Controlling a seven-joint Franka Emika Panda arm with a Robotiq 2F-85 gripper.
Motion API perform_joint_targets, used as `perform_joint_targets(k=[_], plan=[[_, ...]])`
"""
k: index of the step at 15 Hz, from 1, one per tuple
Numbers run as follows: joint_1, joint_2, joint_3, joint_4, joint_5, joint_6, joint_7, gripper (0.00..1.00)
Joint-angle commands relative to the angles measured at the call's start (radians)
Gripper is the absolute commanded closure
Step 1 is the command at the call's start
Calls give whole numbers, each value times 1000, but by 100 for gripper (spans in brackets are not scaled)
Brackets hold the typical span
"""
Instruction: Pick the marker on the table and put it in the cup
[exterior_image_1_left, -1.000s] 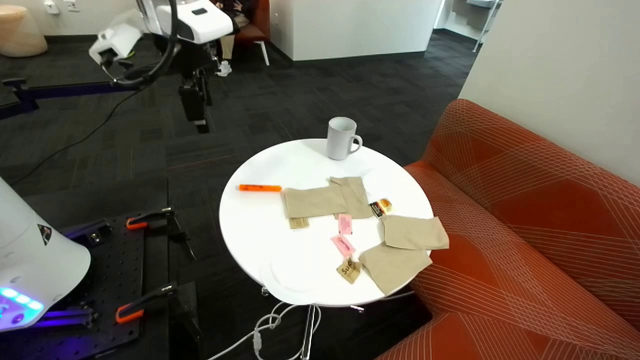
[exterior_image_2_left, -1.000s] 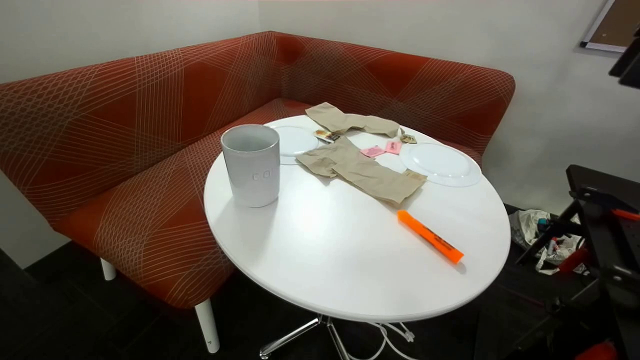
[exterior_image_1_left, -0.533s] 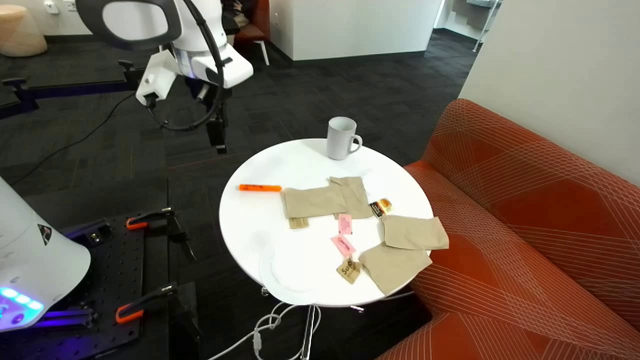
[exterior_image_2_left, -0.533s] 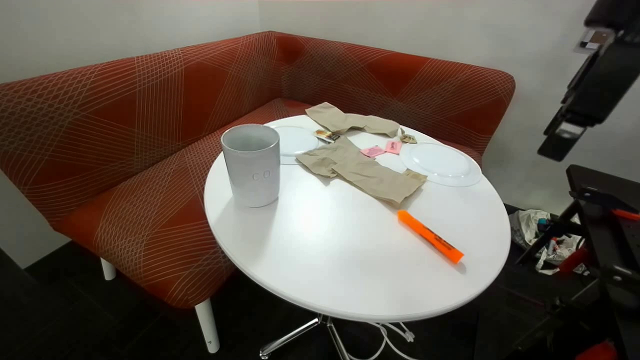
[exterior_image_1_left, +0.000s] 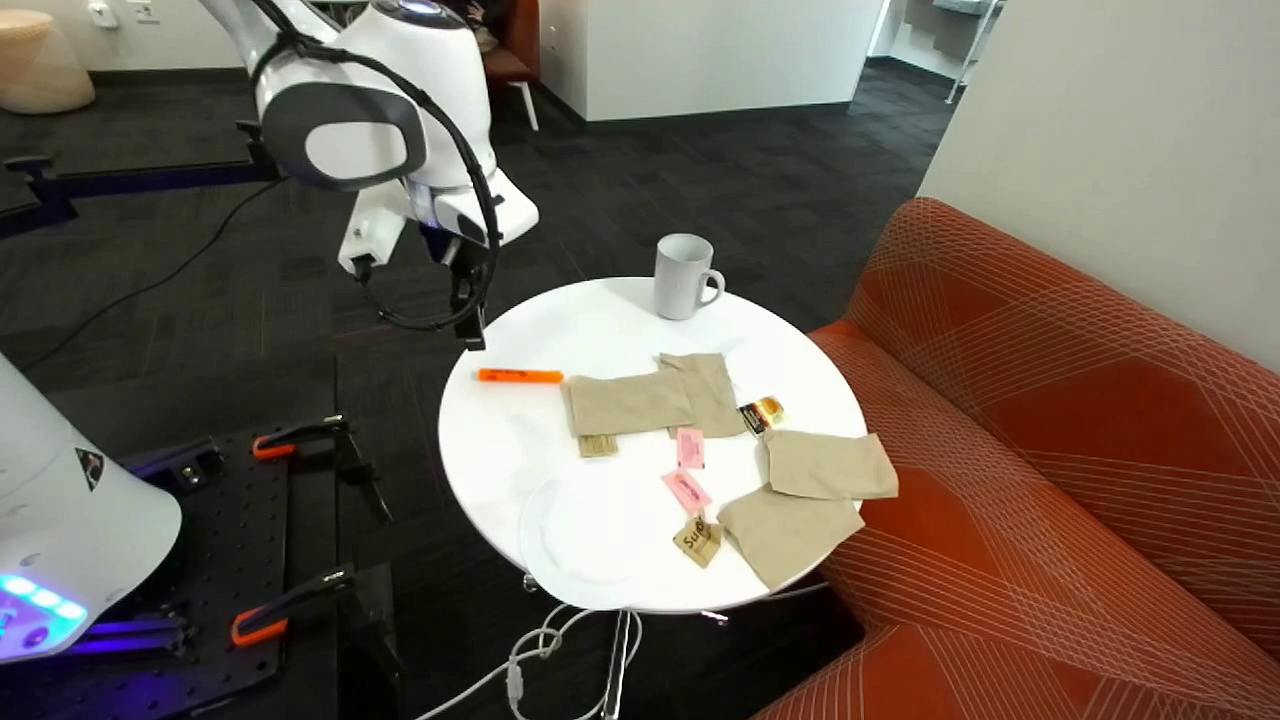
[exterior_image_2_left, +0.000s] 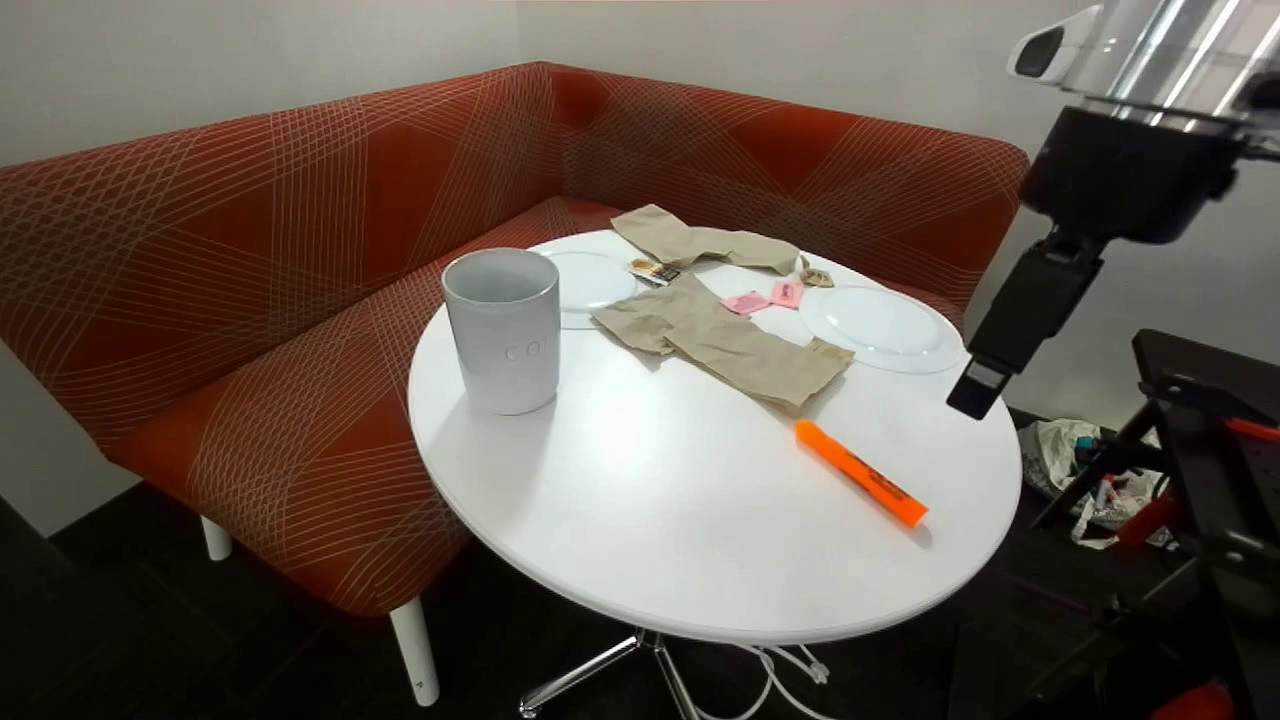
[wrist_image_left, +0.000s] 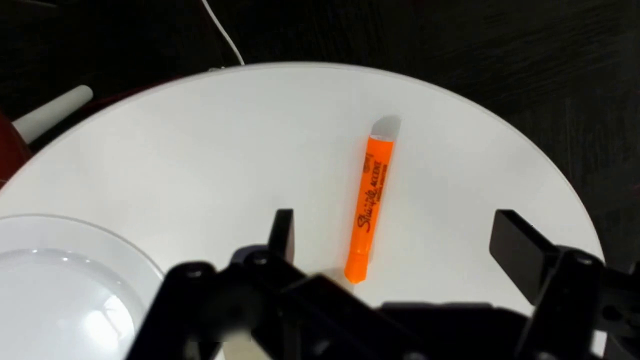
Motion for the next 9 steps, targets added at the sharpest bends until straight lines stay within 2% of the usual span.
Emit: perform_joint_targets(k=[1,3,6,9], plan=[[8,134,-19,61,-102,81,127,0],[31,187,-57,84,-192,108,216,0],[102,257,-151,131,-326,117,346,0],[156,319,-204,184,-359,111,403,0]])
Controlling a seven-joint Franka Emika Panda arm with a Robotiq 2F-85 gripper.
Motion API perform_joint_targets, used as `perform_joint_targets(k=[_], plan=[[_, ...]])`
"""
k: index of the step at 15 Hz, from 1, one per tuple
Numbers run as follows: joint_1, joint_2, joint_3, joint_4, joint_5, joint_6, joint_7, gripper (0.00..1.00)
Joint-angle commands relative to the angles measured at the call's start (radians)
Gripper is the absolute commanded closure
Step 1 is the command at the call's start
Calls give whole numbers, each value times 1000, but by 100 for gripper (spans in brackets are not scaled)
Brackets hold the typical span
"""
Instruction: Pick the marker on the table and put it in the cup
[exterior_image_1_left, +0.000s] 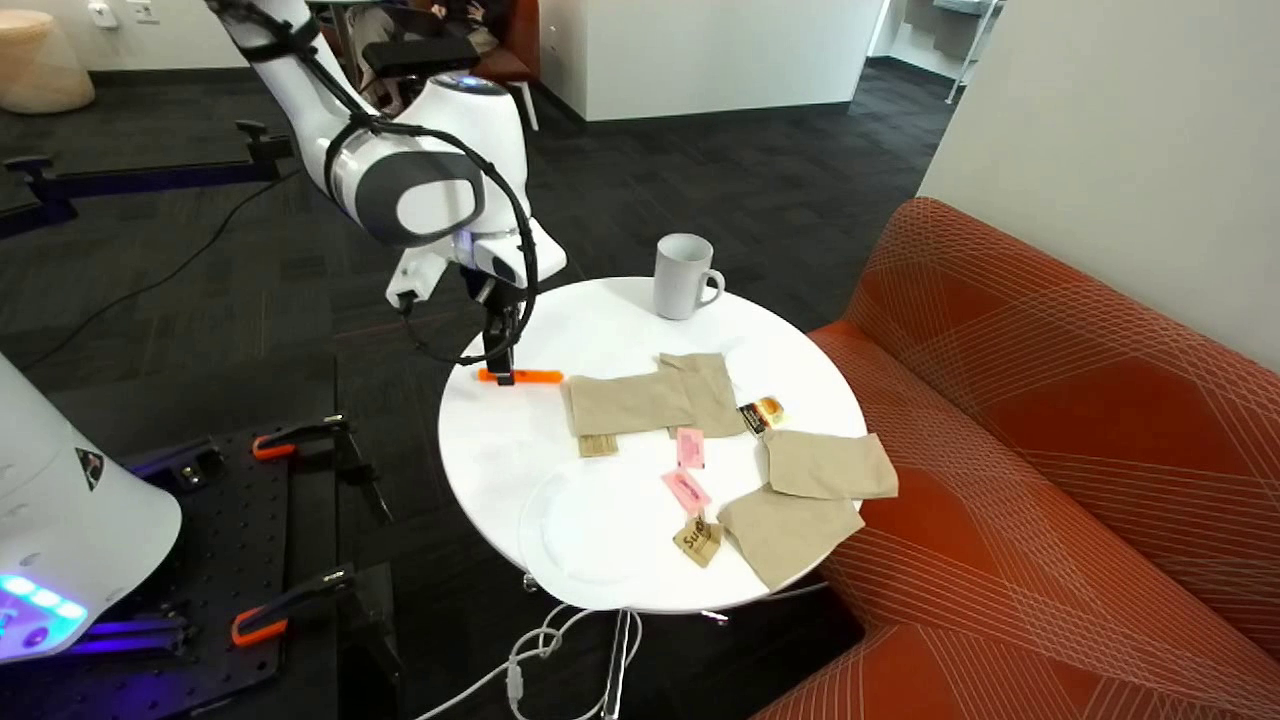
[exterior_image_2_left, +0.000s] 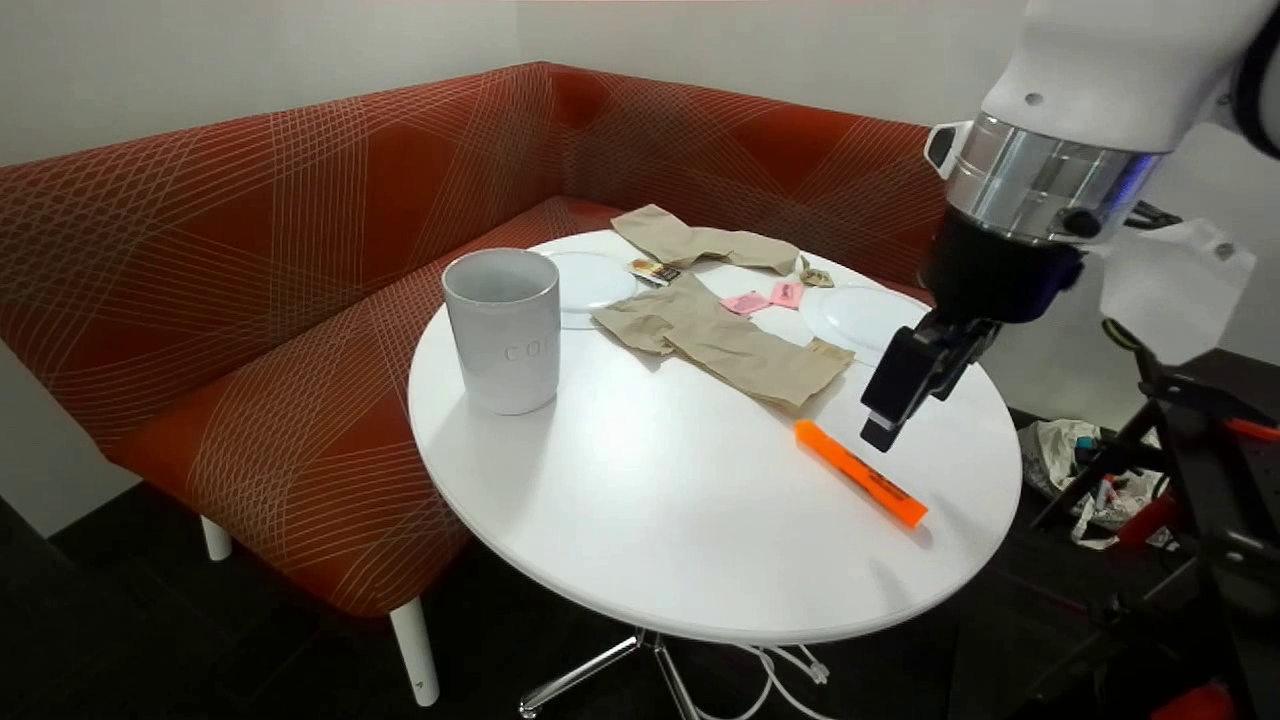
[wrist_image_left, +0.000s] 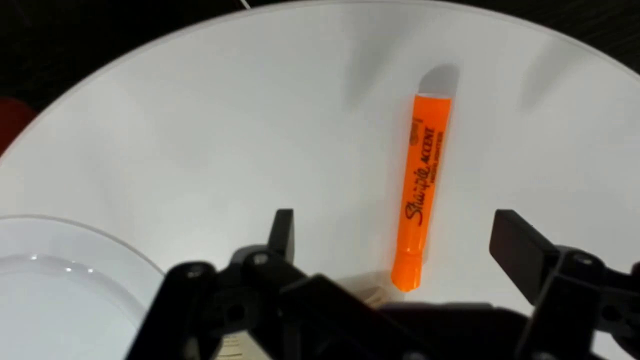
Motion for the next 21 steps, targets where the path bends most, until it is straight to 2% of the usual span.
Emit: perform_joint_targets(k=[1,8,9,11,19,20,21], plan=[[76,85,-67,74,-35,17,75,0],[144,174,-111,156,-6,1,72,0],[150,184,-118,163,-5,2,72,25],[162,198,-128,173,-6,5,70,34],[169,223,-134,197,15,-1,59,96],[168,221,-133,197,17,-9,57,100],[162,206,-127,193,19,-37,46,97]])
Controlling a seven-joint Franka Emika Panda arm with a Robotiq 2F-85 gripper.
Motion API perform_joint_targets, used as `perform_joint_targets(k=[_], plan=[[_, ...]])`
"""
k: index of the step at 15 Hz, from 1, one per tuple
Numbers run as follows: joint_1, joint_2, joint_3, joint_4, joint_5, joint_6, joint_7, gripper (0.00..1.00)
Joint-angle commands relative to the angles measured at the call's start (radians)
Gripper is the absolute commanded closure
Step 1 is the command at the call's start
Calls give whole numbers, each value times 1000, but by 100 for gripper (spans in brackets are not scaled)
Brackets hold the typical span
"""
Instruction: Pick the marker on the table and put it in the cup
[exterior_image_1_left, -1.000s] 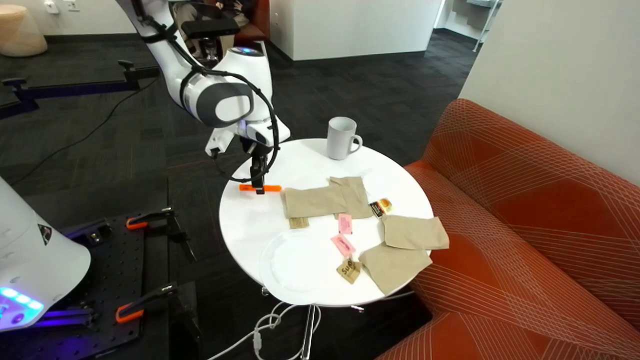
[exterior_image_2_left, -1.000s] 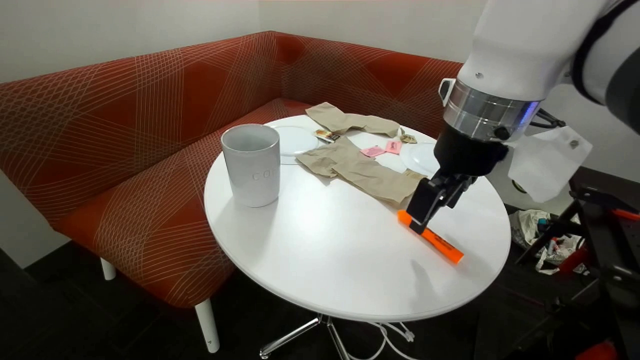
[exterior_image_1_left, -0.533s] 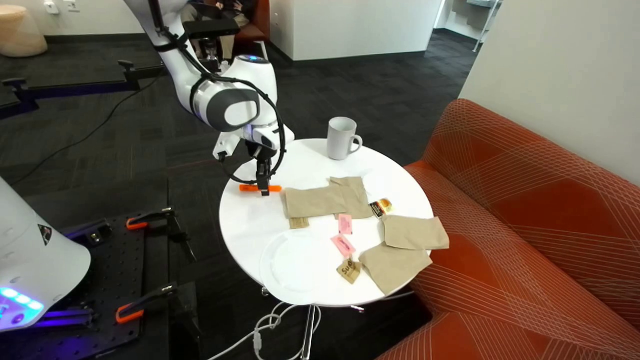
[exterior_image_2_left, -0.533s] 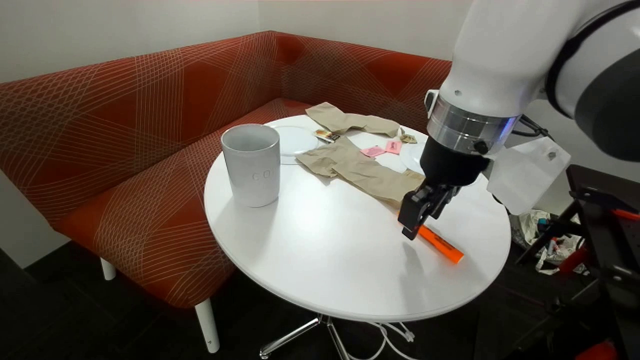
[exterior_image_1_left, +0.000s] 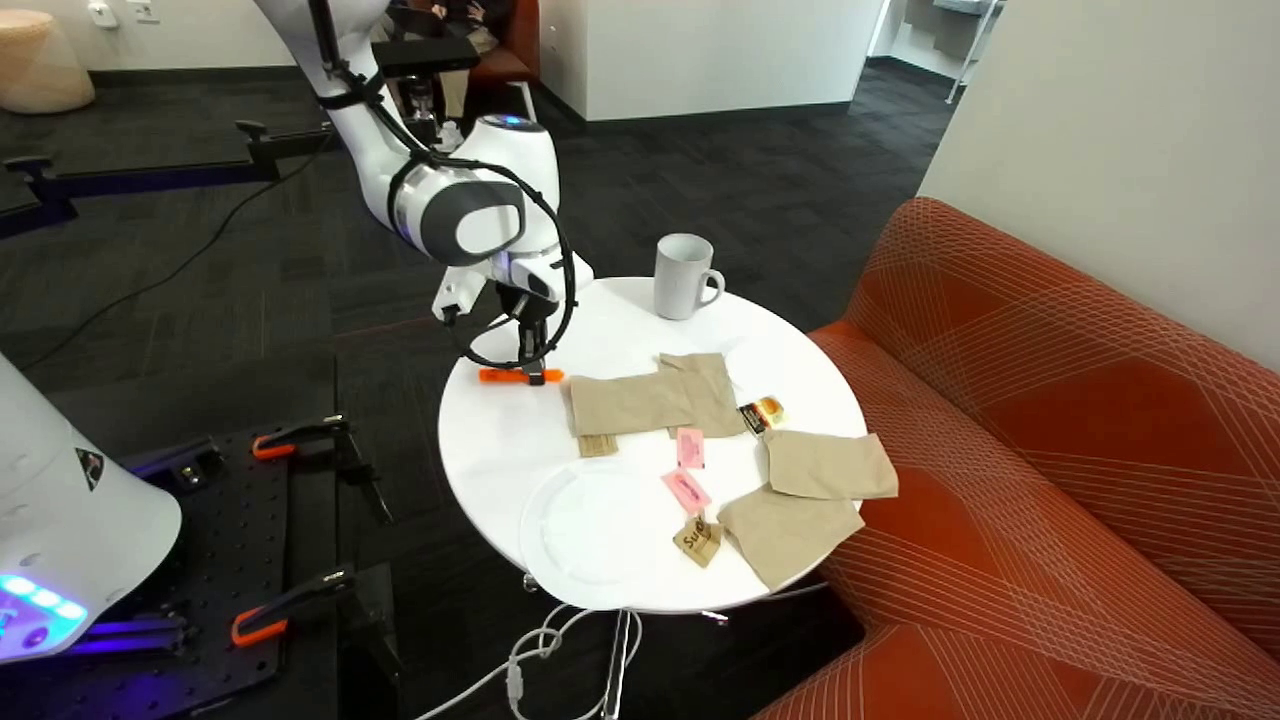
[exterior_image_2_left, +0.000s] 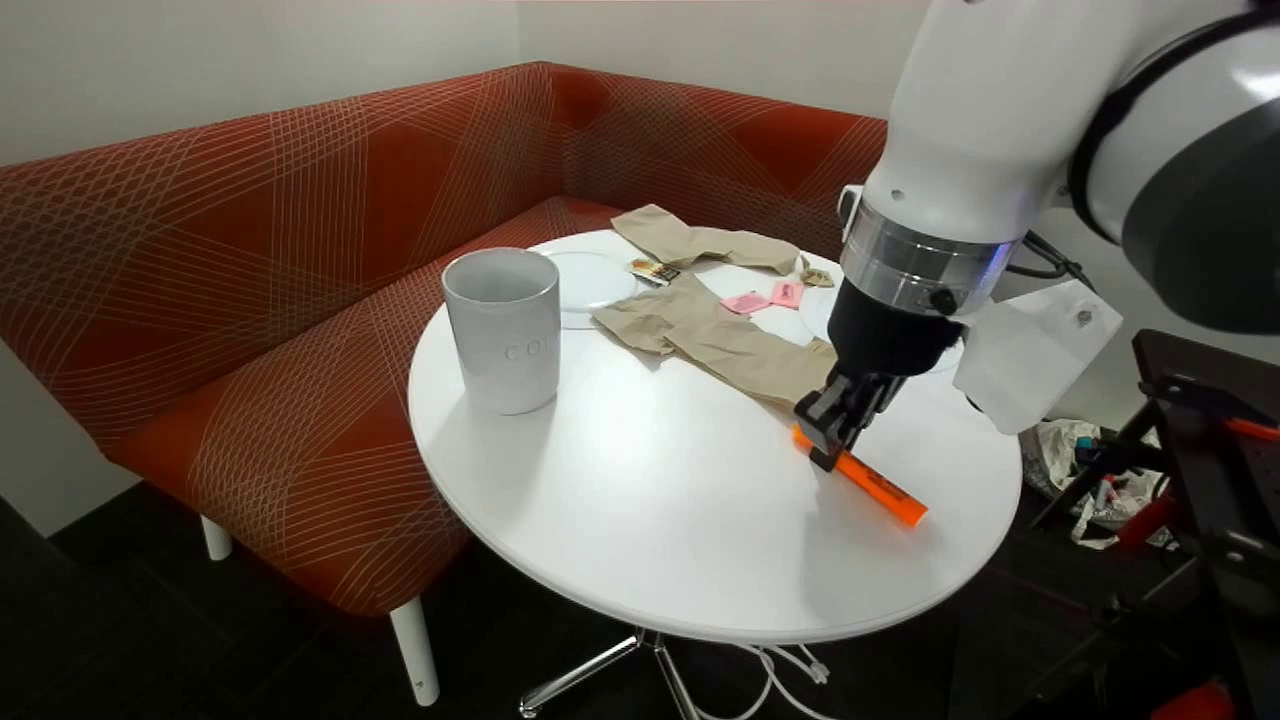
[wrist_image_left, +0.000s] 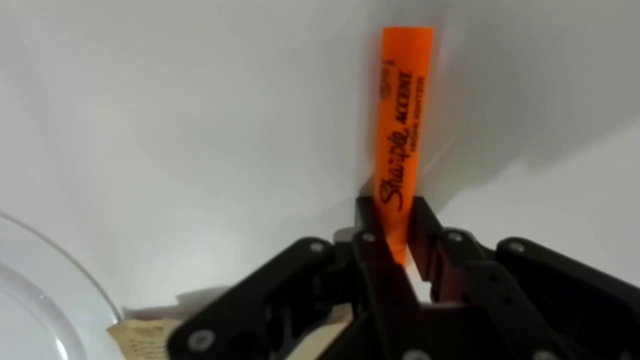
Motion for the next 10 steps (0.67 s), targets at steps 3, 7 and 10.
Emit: perform_joint_targets(k=[3,7,10], plan=[[-9,-71,14,-1,25,-82,-33,95],[-43,-193,49,17,22,-193,-80,95],[-79,-260,87,75,26,-296,-120,95]])
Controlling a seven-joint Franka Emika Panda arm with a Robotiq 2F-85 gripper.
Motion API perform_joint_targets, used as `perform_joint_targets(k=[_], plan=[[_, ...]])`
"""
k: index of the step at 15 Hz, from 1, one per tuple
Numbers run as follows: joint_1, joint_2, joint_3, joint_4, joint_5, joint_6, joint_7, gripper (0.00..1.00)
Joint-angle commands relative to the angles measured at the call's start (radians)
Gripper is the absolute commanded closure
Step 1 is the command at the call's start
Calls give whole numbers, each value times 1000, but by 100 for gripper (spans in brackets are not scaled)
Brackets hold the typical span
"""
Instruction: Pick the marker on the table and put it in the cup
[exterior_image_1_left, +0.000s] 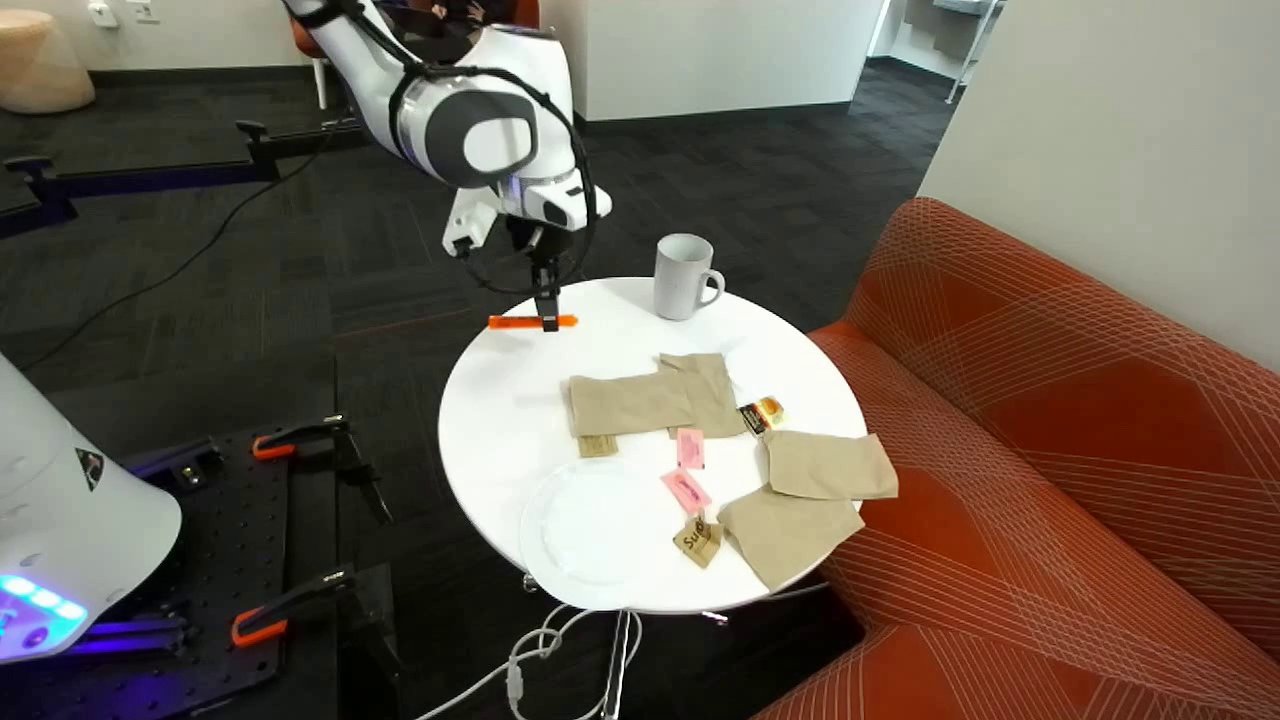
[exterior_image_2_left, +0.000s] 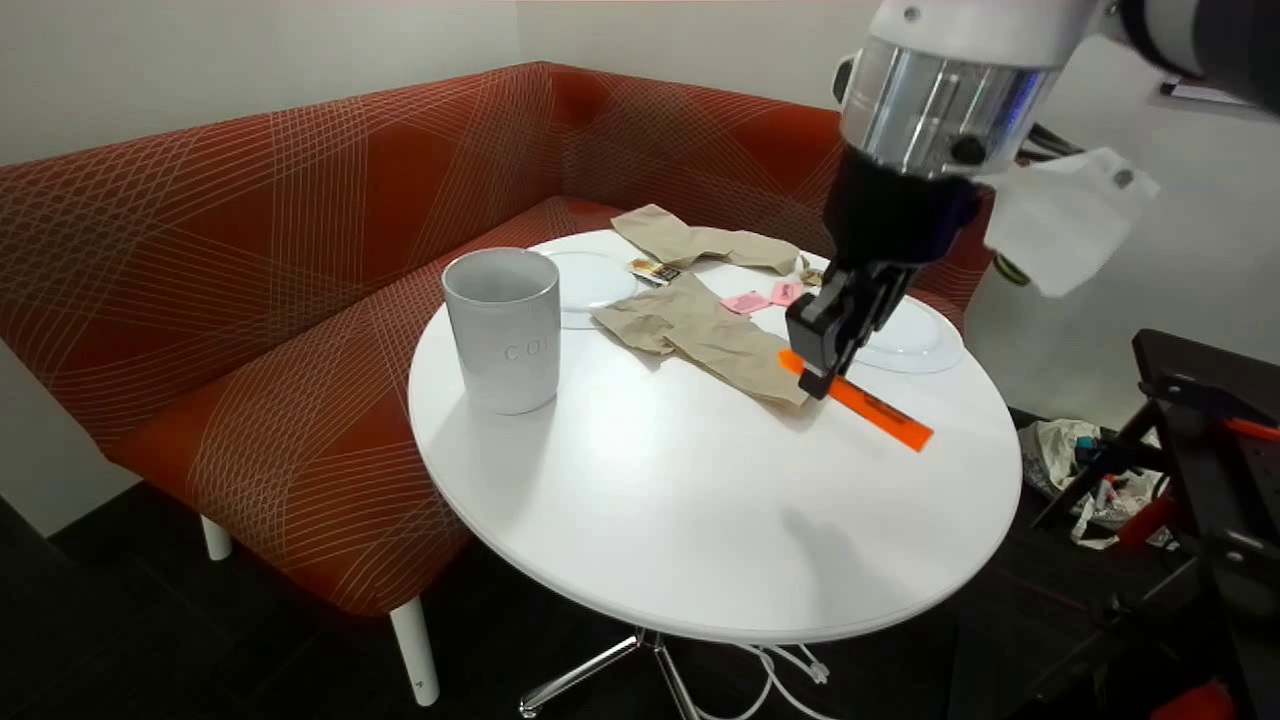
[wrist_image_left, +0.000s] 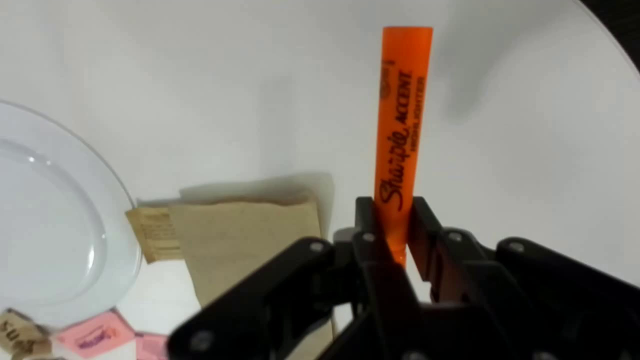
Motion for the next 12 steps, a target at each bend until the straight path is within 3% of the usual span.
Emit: perform_joint_targets(k=[1,12], plan=[[-61,-92,57,59,25,-140,-70,95],[-122,-27,92,403,-28,-281,-199,95]])
